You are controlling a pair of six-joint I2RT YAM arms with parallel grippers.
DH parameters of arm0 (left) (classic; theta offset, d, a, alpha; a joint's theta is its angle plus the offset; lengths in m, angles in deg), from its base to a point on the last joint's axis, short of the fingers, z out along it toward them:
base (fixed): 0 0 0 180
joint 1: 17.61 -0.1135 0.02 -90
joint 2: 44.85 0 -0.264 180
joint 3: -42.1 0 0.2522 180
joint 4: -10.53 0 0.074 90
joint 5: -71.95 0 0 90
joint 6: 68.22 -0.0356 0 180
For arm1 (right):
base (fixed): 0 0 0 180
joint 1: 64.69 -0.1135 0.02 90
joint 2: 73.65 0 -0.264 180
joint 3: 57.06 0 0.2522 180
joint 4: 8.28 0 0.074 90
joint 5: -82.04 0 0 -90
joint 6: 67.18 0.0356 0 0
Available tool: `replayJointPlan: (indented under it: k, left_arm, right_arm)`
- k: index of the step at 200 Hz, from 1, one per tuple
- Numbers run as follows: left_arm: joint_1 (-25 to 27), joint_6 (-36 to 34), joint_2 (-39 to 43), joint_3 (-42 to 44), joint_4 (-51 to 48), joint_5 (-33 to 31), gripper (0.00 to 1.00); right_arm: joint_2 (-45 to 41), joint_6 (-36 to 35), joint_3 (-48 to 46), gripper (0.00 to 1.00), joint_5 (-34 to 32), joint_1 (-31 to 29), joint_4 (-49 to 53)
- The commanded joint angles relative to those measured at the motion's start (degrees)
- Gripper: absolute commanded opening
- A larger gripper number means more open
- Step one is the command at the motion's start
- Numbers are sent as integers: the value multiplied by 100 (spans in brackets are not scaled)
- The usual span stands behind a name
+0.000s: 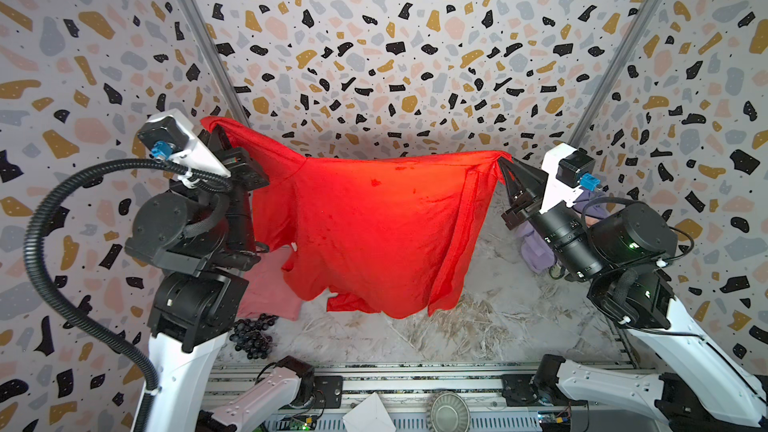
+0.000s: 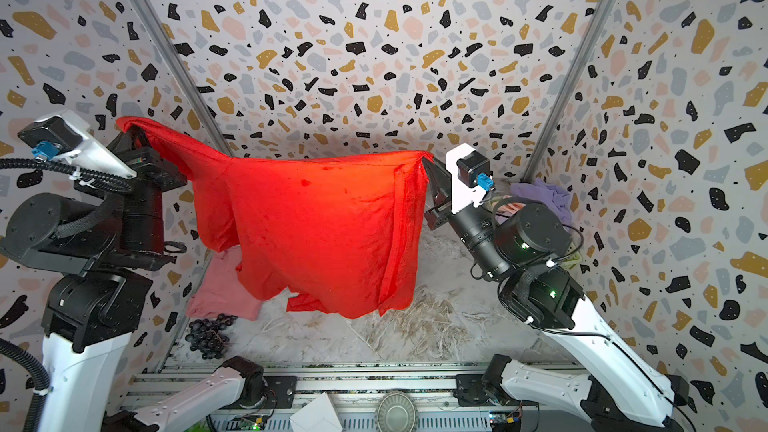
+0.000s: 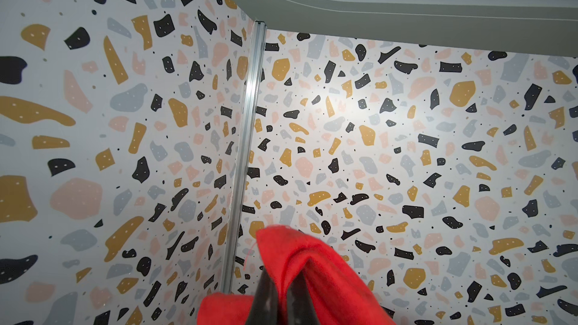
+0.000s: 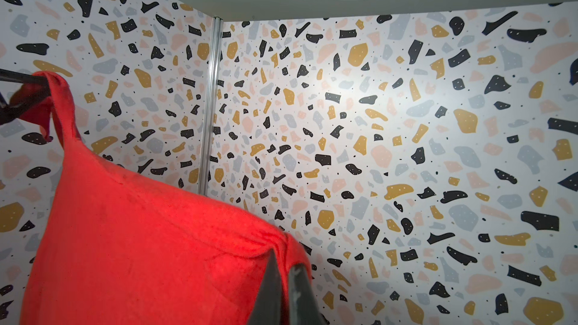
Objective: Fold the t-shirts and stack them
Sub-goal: 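Lift the red t-shirt high with both grippers and shake it out, then lower the red t-shirt flat onto the table with both grippers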
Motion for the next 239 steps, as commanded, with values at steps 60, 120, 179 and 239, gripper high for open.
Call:
replayJointPlan:
  k: [60, 120, 179, 239]
  left_arm:
    - [-36, -968, 383, -1059, 258, 629, 0]
    - [-36, -1447, -22, -1410, 371, 978, 0]
    - [-43, -2166, -918, 415, 1795, 320, 0]
    - [-457, -1929, -3323, 1143, 2966, 749, 20]
  right_arm:
    - [-689, -329, 578, 0, 645, -5, -277]
    - [-410, -970, 630, 0, 81, -7, -747]
    - [793, -939, -131, 0, -843, 1466, -1258]
    - [2745, 882, -892, 9, 1670, 3987, -1074]
